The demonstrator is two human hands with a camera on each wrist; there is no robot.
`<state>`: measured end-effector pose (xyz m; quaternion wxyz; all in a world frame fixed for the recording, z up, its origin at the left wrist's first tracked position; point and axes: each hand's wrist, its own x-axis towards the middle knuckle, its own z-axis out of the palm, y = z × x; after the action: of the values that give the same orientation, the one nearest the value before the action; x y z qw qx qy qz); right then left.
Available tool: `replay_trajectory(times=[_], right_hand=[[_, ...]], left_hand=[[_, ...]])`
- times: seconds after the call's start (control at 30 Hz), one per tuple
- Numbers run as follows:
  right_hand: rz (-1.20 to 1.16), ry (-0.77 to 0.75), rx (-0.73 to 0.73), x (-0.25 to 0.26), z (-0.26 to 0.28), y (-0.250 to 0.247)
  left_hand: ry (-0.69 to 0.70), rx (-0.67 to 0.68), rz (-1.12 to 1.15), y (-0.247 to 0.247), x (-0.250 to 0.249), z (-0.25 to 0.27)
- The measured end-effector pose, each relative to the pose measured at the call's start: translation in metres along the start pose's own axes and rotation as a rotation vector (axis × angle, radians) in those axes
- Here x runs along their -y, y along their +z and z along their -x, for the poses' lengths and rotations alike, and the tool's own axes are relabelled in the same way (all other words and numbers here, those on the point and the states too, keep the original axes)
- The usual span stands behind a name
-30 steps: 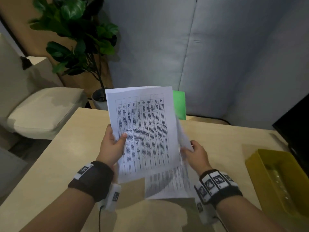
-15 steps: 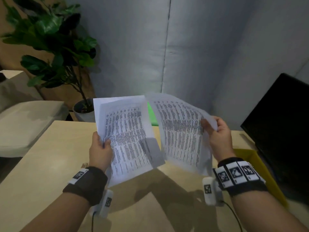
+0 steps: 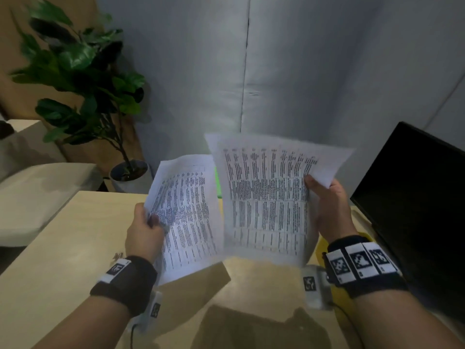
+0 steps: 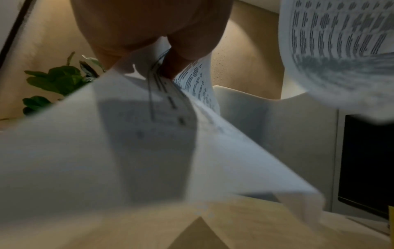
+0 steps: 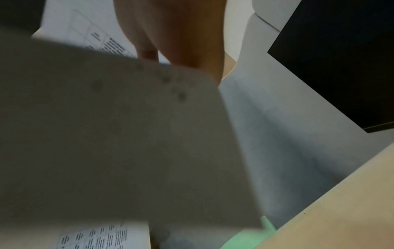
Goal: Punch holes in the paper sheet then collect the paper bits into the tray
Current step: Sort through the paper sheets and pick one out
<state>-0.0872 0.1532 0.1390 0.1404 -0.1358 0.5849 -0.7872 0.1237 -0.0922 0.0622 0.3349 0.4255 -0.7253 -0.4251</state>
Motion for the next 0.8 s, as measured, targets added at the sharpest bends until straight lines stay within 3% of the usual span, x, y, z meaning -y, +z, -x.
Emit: replay_trajectory(times=[0.33, 0.5, 0.6, 0.7, 0.8], right_hand=[[0.12, 0.199, 0.081, -0.041, 0.012, 0.011], [0.165, 0.192, 0.081, -0.061, 0.018, 0.017], [0.229, 0.144, 0.11, -0.064, 0.019, 0.019], [0.275, 0.095, 0.115, -0.063, 0.021, 0.021], [0.265, 0.06, 0.12, -0.062, 0.022, 0.022]], left_hand=[[-0.015, 0.315, 0.373, 0.017, -0.017, 0.02], [-0.026, 0.428, 0.579, 0.02, -0.031, 0.027], [-0.035, 0.423, 0.537, 0.021, -0.034, 0.026], [-0.035, 0.505, 0.521, 0.022, -0.037, 0.022], [0.006, 0.478, 0.472, 0.025, -0.036, 0.018]])
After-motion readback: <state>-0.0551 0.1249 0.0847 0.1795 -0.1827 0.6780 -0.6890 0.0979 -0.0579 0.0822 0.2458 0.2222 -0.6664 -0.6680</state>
